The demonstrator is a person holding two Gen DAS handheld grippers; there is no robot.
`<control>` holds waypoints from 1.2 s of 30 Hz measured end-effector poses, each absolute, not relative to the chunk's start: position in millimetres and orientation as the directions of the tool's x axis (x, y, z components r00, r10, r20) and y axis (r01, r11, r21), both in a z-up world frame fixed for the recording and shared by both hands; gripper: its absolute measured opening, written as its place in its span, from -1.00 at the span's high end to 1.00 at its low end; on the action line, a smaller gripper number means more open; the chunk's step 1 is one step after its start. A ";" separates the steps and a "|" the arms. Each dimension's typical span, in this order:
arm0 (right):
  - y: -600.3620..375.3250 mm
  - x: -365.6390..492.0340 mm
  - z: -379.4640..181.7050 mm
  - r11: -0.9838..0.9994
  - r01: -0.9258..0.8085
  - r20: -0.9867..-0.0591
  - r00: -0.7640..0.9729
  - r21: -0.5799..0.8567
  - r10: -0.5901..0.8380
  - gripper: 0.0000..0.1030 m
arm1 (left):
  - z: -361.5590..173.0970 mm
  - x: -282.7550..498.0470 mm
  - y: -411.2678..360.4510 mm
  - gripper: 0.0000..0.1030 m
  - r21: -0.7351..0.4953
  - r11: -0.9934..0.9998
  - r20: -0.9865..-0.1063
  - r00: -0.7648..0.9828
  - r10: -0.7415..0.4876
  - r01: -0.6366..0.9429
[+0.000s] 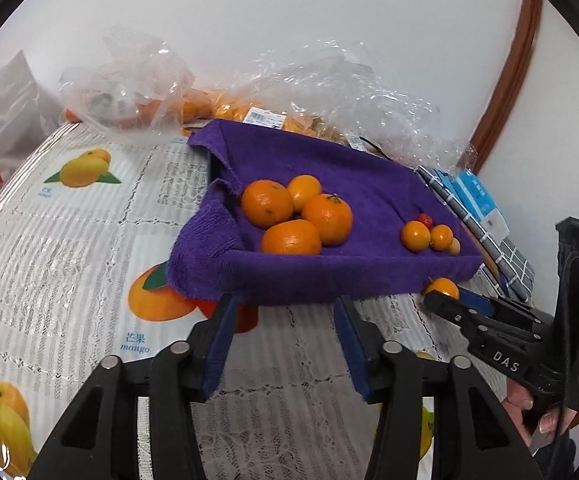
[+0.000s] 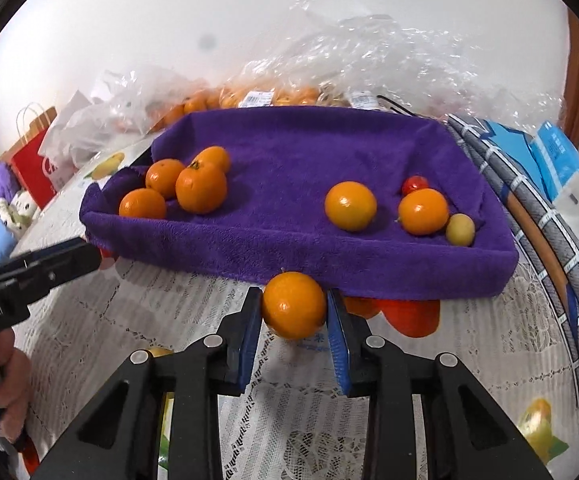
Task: Organize fruits
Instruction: 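Grasp a small yellow fruit with the left tool while the right tool grasps an orange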
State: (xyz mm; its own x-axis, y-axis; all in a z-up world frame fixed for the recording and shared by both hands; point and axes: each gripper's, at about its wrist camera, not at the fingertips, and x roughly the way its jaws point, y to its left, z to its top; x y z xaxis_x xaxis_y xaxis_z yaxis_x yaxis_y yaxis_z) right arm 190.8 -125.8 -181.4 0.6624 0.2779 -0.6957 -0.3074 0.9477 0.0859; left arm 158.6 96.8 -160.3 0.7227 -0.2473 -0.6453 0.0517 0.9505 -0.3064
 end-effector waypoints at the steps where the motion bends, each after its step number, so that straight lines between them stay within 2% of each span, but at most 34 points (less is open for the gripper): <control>1: -128.6 191.3 -181.5 0.949 -0.300 -0.694 0.663 0.099 0.282 0.38 | -161.3 159.1 99.2 0.20 -0.314 0.948 -0.647 0.722 -0.246 0.042; 4: -138.9 189.9 -177.9 0.951 -0.276 -0.668 0.683 0.140 0.297 0.38 | -164.6 160.2 107.8 0.39 -0.353 0.935 -0.646 0.719 -0.257 0.017; 7: -139.0 185.6 -174.8 0.969 -0.227 -0.660 0.715 0.095 0.232 0.38 | -165.4 160.4 109.1 0.48 -0.362 0.932 -0.645 0.719 -0.260 0.013; 13: -133.3 169.0 -168.8 0.969 -0.246 -0.637 0.747 0.002 0.191 0.38 | -164.4 159.9 107.7 0.48 -0.337 0.941 -0.659 0.713 -0.239 0.003; 19: -168.1 142.8 -168.3 0.981 -0.195 -0.626 0.767 -0.020 0.140 0.38 | -171.2 164.9 118.5 0.48 -0.397 0.917 -0.679 0.681 -0.272 -0.030; 22: -189.5 134.0 -175.7 0.985 -0.174 -0.657 0.744 -0.012 0.124 0.38 | -169.6 157.7 99.7 0.42 -0.353 0.935 -0.694 0.666 -0.272 0.013; 26: -213.0 122.1 -173.6 0.990 -0.139 -0.639 0.760 0.014 0.116 0.38 | -164.0 140.3 61.9 0.07 -0.343 0.934 -0.677 0.661 -0.322 0.104; 31: -230.1 113.5 -175.0 0.992 -0.118 -0.639 0.760 0.045 0.120 0.38 | -159.7 135.5 14.2 0.06 -0.294 0.937 -0.693 0.633 -0.345 0.189; 35: -238.8 115.3 -176.5 0.988 -0.118 -0.643 0.749 0.102 0.156 0.38 | -166.3 140.3 -9.4 0.07 -0.221 0.957 -0.724 0.625 -0.291 0.189; 36: -240.2 115.9 -176.9 0.987 -0.118 -0.644 0.747 0.113 0.162 0.38 | -167.9 141.6 -12.3 0.15 -0.207 0.961 -0.731 0.623 -0.276 0.182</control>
